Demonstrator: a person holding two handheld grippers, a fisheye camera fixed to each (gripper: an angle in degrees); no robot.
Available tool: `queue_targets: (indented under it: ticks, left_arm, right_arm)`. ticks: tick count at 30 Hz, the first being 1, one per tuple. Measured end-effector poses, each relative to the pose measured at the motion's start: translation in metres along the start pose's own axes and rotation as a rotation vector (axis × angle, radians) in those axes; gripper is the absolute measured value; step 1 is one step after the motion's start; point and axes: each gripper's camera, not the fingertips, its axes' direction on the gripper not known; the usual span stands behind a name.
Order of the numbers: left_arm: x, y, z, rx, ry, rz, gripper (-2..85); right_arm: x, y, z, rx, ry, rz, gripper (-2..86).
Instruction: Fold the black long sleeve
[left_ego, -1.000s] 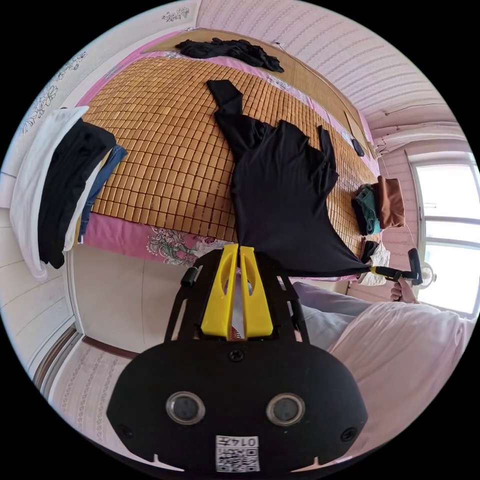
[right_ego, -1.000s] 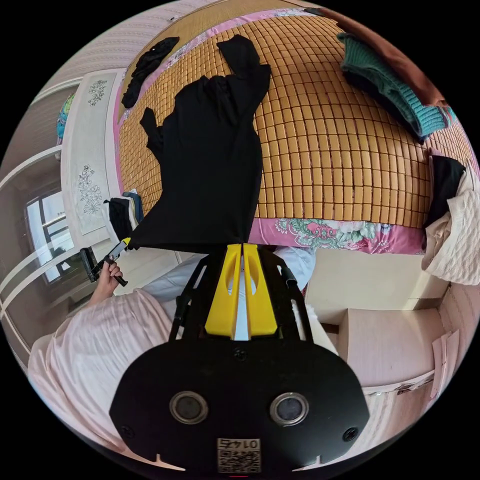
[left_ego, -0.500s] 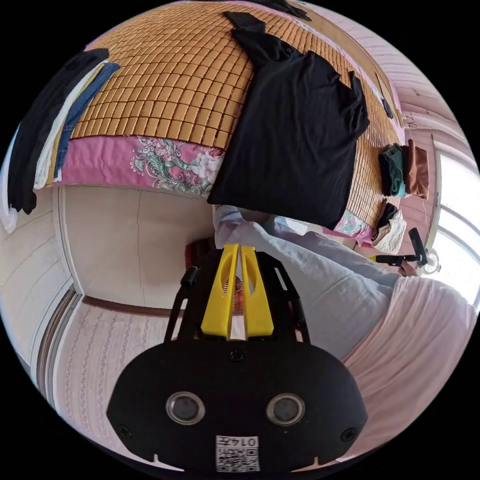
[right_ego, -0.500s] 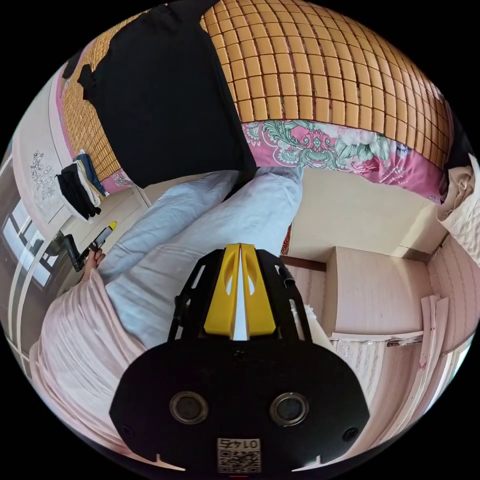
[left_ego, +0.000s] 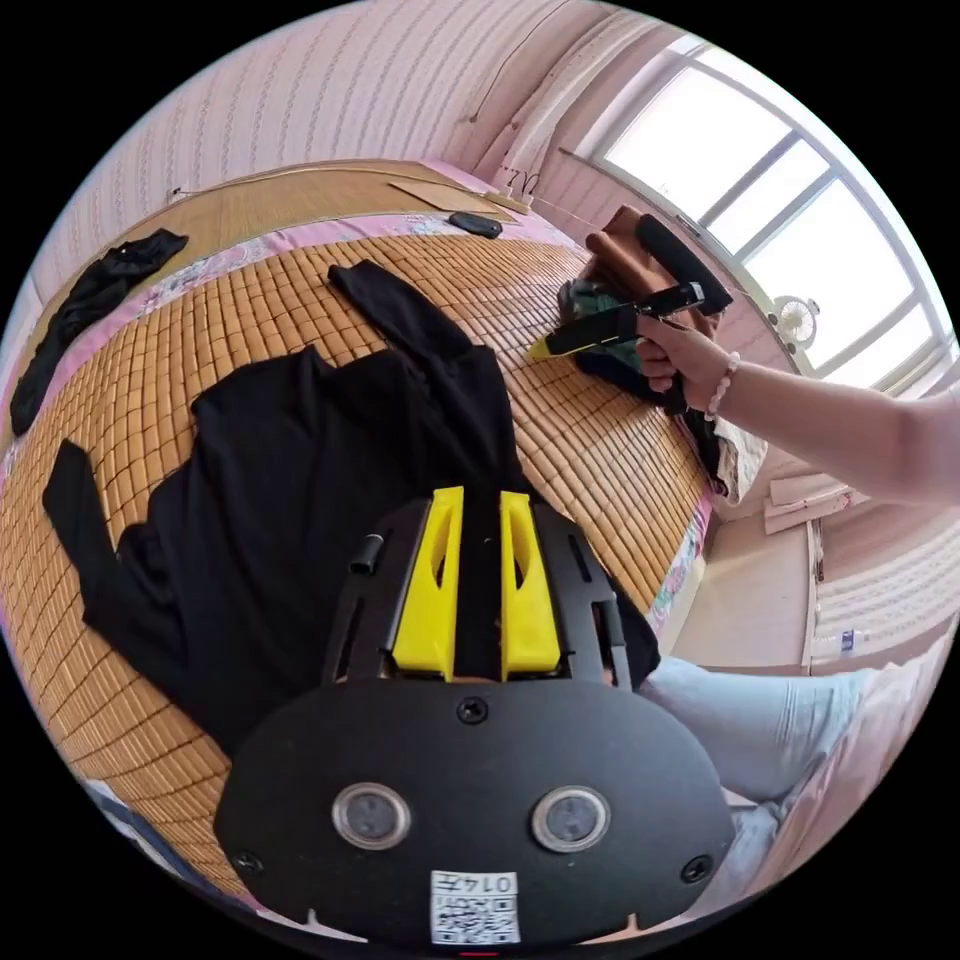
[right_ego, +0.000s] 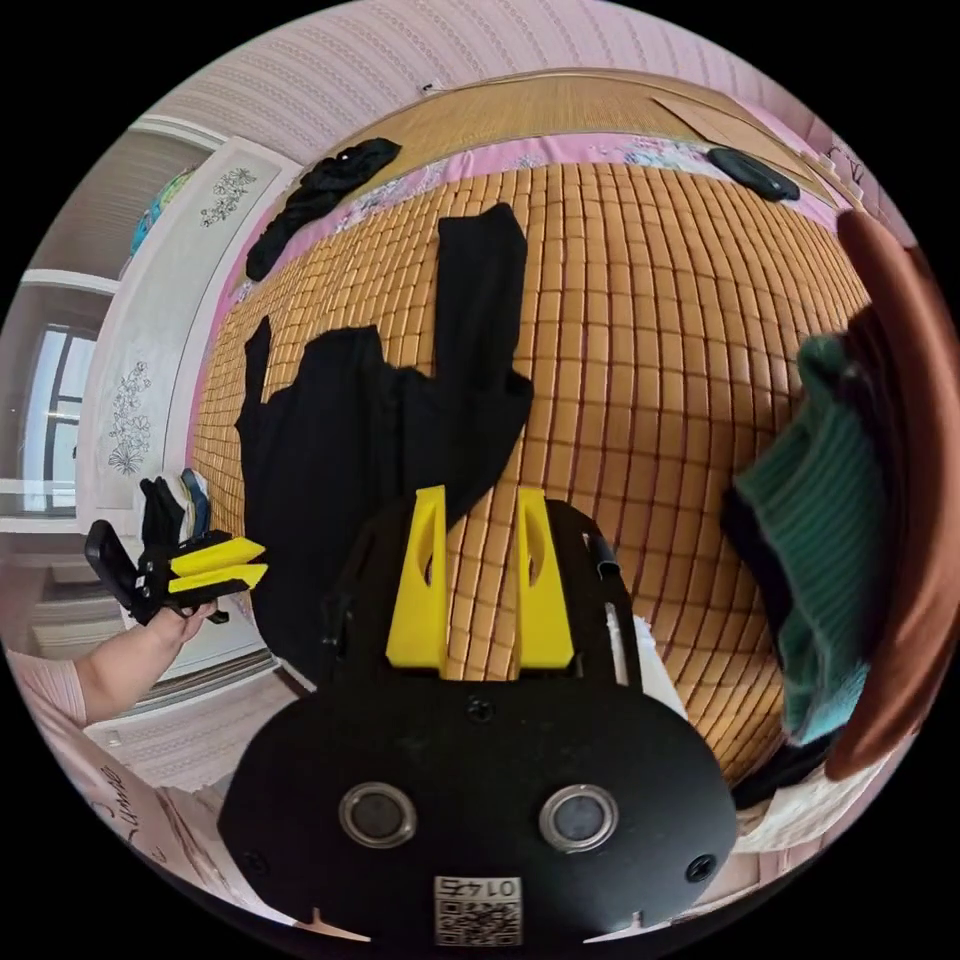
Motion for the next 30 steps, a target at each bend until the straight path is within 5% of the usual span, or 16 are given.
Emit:
queue_targets:
  ticks: [5, 8, 13, 21, 30]
  left_arm:
    - [-0.016, -0.064, 0.091, -0.052, -0.008, -0.114, 7.6]
    - [-0.022, -0.072, 0.129, -0.161, 0.019, -0.159, 4.8]
    - [-0.019, -0.068, 0.152, -0.221, 0.012, -0.104, 1.0]
    - [-0.010, -0.059, 0.150, -0.169, -0.011, -0.051, 1.1]
    - [0.034, -0.085, 0.143, -0.079, 0.011, 0.039, 6.9]
  right_arm:
    - [0.012, -0.060, 0.034, 0.017, 0.039, -0.005, 11.7]
    - [0.033, -0.060, 0.053, -0.077, 0.022, 0.058, 0.7]
    - [0.057, 0.050, -0.022, 0.107, 0.012, 0.136, -0.7]
    - [0.085, 0.218, -0.063, -0.021, 0.051, 0.291, 1.9]
    - [0.175, 0.173, -0.042, 0.213, 0.043, 0.446, 11.2]
